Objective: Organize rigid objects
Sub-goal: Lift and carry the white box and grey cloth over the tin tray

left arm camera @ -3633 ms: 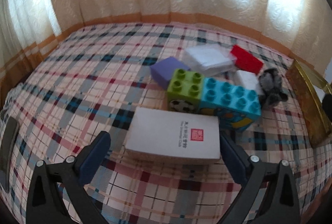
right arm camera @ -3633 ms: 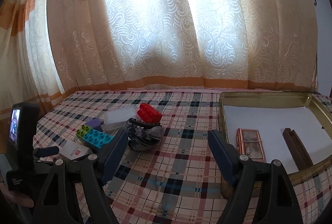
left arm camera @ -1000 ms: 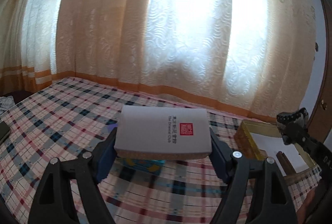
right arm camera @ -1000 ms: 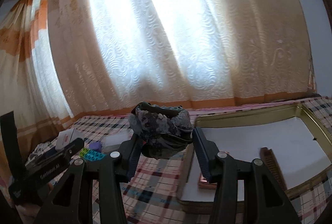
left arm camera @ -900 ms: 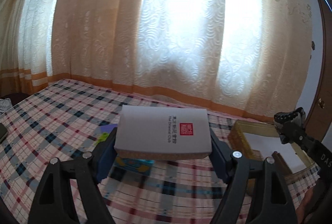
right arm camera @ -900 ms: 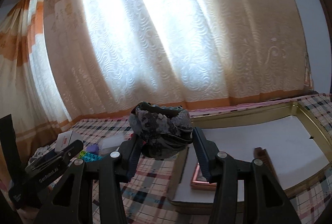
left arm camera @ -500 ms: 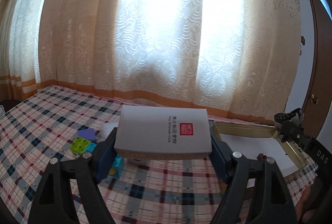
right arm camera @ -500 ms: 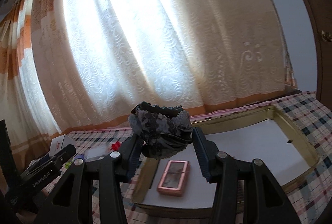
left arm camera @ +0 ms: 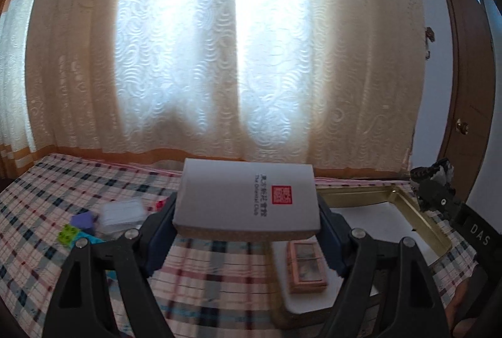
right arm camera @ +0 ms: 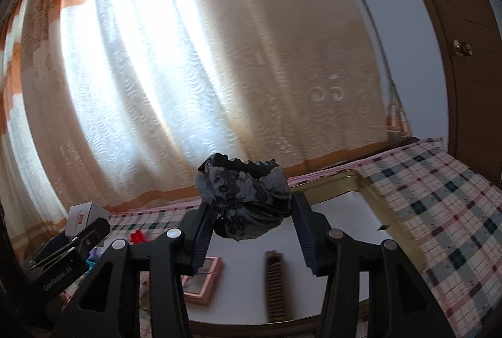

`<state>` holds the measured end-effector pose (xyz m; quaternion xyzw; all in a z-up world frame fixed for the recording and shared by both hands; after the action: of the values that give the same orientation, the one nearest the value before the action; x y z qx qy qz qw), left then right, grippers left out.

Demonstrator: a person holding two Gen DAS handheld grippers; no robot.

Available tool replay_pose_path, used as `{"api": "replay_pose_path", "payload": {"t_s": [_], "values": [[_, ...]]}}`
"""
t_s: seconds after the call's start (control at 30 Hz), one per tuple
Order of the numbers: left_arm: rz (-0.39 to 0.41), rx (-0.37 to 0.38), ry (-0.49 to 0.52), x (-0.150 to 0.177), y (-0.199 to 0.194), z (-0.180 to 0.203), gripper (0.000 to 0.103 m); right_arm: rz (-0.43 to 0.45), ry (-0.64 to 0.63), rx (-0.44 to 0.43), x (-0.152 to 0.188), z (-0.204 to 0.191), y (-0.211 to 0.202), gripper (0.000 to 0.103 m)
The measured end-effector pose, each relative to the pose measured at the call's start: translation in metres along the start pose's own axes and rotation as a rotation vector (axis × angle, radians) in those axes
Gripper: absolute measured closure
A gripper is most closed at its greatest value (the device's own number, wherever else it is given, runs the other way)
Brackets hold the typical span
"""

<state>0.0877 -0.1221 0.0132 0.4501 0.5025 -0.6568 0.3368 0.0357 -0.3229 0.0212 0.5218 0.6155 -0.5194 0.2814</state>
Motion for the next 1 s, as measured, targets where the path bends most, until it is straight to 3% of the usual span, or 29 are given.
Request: {"api": "replay_pose_path", "payload": {"t_s": [0.5,1.0], "values": [[-0.041,0.071,0.053,0.009,0.024,0.068,0.024,0.0,0.001,0.147,-0.013,0.066,0.01,0.052],[-0.145,0.066,0.105,0.038,0.054,0.1,0.024,-0.112,-0.047,0.211,0.005,0.077,0.035,0.052]]}}
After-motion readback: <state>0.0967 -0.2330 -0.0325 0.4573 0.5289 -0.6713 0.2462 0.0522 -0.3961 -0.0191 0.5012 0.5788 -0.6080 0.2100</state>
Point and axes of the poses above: each gripper's, at about its wrist camera, not at the fingertips, and y roughly the way its jaws point, z to its right, x to its underside, the point moved 10 cm from there along y, roughly the way its jaws point, and after that the axes turned 1 degree about x, right-handed, at the moved point
